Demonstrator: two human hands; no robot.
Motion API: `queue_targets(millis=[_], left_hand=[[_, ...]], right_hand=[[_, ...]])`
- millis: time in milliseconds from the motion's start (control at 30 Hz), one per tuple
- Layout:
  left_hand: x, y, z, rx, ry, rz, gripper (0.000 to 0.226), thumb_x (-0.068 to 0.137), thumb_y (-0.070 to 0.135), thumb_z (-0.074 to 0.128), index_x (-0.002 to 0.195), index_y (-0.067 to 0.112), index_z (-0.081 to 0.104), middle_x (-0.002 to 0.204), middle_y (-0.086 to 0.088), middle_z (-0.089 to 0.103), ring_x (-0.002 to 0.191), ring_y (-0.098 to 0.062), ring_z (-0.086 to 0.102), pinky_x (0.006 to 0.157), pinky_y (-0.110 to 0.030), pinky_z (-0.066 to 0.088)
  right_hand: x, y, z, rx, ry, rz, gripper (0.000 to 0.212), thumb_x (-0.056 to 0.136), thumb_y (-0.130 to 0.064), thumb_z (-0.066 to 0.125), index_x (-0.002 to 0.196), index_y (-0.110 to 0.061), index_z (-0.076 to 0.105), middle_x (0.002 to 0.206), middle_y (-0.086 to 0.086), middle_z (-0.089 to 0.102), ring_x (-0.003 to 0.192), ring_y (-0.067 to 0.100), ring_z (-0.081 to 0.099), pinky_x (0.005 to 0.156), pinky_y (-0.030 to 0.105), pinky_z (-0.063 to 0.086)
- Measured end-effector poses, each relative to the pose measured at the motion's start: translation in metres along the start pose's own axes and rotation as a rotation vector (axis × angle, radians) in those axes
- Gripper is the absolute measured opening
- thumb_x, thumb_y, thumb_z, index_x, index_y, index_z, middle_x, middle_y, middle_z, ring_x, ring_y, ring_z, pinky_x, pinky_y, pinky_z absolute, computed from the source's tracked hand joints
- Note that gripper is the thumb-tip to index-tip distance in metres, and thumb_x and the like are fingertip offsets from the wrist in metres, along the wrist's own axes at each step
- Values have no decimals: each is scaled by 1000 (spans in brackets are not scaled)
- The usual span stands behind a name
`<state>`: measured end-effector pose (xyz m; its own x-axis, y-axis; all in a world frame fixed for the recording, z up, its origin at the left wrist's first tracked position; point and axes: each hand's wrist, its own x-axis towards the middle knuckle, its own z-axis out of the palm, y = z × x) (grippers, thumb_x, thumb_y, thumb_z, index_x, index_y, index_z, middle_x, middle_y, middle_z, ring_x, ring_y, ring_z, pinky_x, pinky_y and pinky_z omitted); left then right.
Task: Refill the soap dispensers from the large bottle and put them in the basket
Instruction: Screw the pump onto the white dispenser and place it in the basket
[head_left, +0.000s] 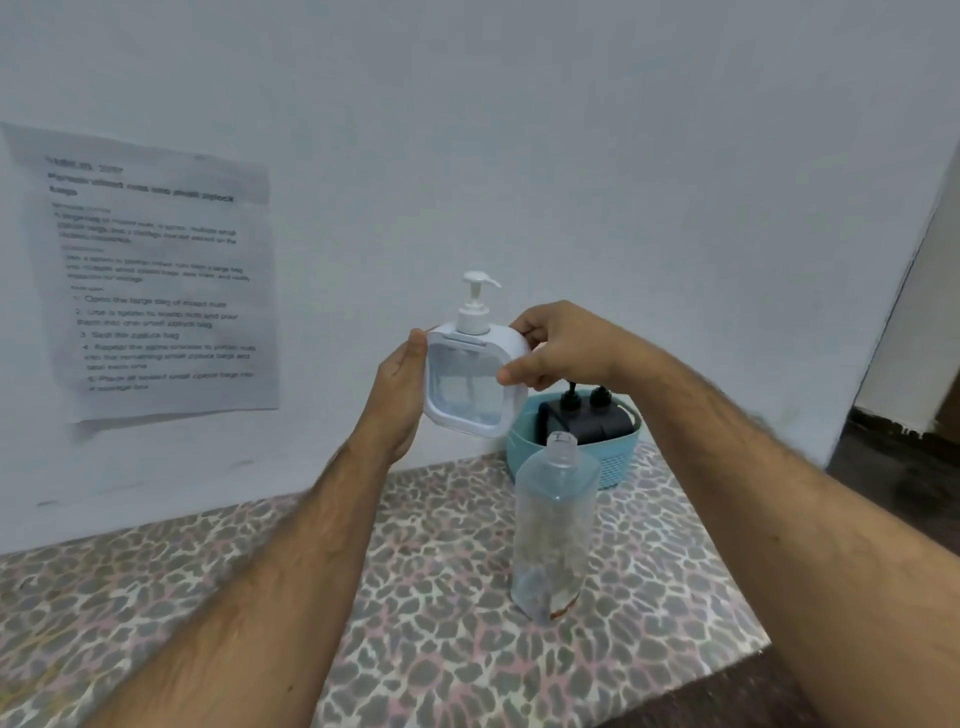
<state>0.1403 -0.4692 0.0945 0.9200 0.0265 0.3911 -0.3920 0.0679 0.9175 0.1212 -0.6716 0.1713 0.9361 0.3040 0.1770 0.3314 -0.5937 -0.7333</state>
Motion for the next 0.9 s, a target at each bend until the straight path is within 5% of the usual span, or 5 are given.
queue_targets(millis=[233,333,400,700,900], left_hand=[[57,-48,42,25,90,-51,30,102,32,50,116,14,69,115,-5,70,105,-18,64,87,-31,55],[73,-71,53,126,193,-104,25,94,42,63,98,19,69,102,1,71,101,-18,67,91,-42,56],[79,-84,59,205,219,-135,24,88,47,68,92,24,66,98,4,71,97,-17,67,91,-45,56],[90,-110,78,250,102,-149,23,91,39,67,100,19,72,98,5,73,97,-13,68,95,-41,55],[90,-125,77,297,14,-162,21,91,37,67,100,18,73,100,5,74,98,-12,68,95,-39,55]], right_hand=[[22,60,-2,-14,202,70,40,72,-24,87,105,-14,65,94,1,69,74,16,68,52,22,51],[31,83,4,-129,274,118,45,70,-32,85,107,-16,65,98,-2,68,90,18,65,74,35,56],[35,96,11,-148,311,174,46,69,-36,84,106,-17,63,97,-3,67,90,17,64,75,34,54],[36,120,40,-195,442,268,48,73,-42,81,105,-15,56,92,-6,60,82,14,56,52,21,32],[37,131,54,-202,426,274,52,71,-44,83,101,-15,52,92,-6,56,84,15,55,52,16,30]])
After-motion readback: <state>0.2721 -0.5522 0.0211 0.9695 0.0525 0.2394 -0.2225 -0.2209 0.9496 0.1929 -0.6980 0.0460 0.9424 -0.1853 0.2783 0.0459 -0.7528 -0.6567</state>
